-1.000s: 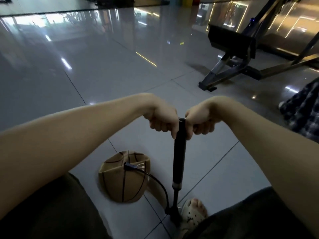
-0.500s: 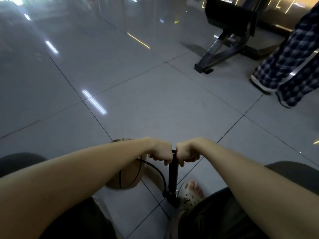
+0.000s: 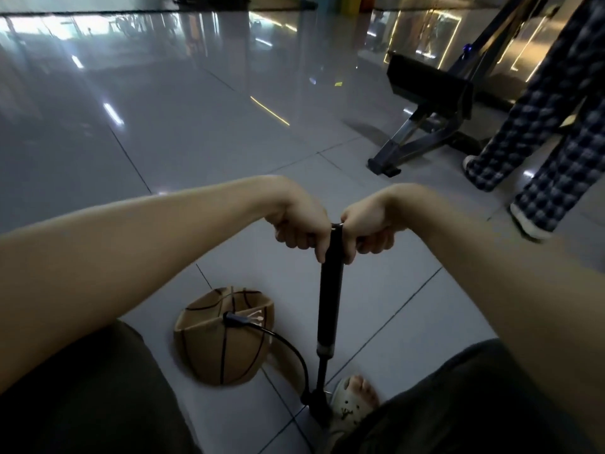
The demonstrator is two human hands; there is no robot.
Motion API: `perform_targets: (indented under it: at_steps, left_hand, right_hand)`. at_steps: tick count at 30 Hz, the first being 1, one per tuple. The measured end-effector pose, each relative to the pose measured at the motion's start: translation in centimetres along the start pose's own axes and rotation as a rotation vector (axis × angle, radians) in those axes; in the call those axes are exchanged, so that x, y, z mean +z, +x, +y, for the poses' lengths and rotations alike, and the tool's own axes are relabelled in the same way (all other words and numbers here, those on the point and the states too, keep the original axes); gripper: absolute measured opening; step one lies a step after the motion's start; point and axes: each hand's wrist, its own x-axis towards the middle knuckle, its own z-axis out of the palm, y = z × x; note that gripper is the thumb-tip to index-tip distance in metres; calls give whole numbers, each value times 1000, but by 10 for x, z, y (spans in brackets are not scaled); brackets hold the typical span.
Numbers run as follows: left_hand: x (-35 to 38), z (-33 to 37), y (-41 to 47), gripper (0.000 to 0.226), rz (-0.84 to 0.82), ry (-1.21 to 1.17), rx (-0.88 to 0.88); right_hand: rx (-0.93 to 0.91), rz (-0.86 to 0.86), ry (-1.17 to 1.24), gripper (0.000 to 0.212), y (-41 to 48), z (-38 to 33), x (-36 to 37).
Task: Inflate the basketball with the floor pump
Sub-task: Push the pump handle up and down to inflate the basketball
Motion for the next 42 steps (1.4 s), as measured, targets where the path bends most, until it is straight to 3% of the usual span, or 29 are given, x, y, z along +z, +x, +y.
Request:
perform_targets:
  at_steps: [9,16,19,29,32,37,42]
  left_hand:
    - [102,-37,109,23,-58,23,-44]
    - [123,-39,106,26,-74,52,-63]
    - [108,-30,88,34,-56,43,-104]
    - [2,-5,-4,41,-29,-33,-35]
    - [35,-10,34,39,-65,3,-65]
    - [94,-31,99,38,-117,34,-85]
    - [126,-44,125,30,-83,12,-96]
  right_hand:
    - [35,-63,21,9,110,48,104]
    - [64,-75,-61,6,113,47,128]
    - [96,-82,-140,14,98,36,109]
    - [12,-47,-14,33,10,-5,-1]
    - [70,-99,-66,35,45,16,32]
    - [51,-135,-11,9,101,44,97]
    - [70,-132,-65,6,123,52,123]
